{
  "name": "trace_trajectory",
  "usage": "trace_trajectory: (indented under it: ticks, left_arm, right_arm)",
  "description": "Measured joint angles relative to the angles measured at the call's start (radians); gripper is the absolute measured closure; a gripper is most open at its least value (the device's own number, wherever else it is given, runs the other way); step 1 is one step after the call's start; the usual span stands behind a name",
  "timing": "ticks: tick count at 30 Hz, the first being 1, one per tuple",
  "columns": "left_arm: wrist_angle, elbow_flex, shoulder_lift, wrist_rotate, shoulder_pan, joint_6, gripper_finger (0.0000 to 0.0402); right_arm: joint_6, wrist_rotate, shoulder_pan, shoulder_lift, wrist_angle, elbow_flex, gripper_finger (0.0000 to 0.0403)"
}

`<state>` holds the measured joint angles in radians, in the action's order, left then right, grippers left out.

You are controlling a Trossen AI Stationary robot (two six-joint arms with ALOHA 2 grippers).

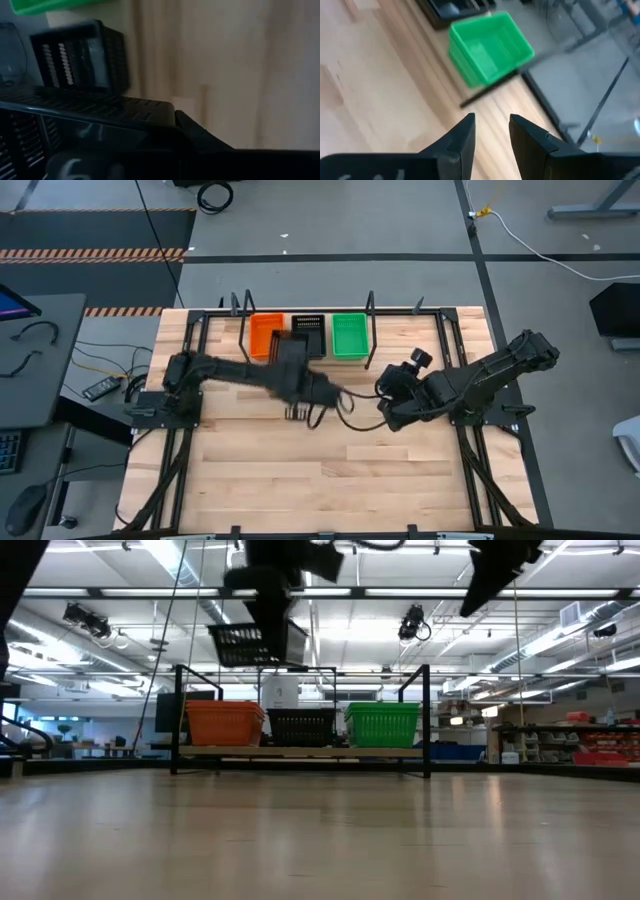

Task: Stack baskets on shelf by color
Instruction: Stack the black bin on top of the black bin on the shelf

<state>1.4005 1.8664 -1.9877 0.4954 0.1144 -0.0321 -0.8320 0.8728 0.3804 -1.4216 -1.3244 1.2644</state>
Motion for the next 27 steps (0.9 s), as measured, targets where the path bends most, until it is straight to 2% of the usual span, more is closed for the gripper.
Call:
trace_trajectory:
  ticks: [6,11,18,21,27]
  left_arm:
    - [-0.132,0.0,0.0,-0.088,-0.152,0.194,0.04]
    - [-0.223,0.0,0.005,-0.173,-0.242,0.311,0.04]
    - [-0.275,0.0,0.005,-0.268,-0.331,0.421,0.04]
    - [-0.305,0.0,0.005,-0.272,-0.35,0.455,0.04]
    - [-0.332,0.0,-0.008,-0.317,-0.381,0.453,0.0398]
  right_arm:
    - [-0.289,-0.006,0.076,0.001,-0.173,-0.078,0.0277]
    - [-0.451,0.006,0.114,0.0,-0.214,-0.162,0.0277]
    - [-0.471,0.019,0.096,0.0,-0.247,-0.174,0.0277]
    - [-0.469,0.022,0.083,0.0,-0.247,-0.174,0.0277]
    - [-0.449,0.033,0.048,0.0,-0.247,-0.174,0.0277]
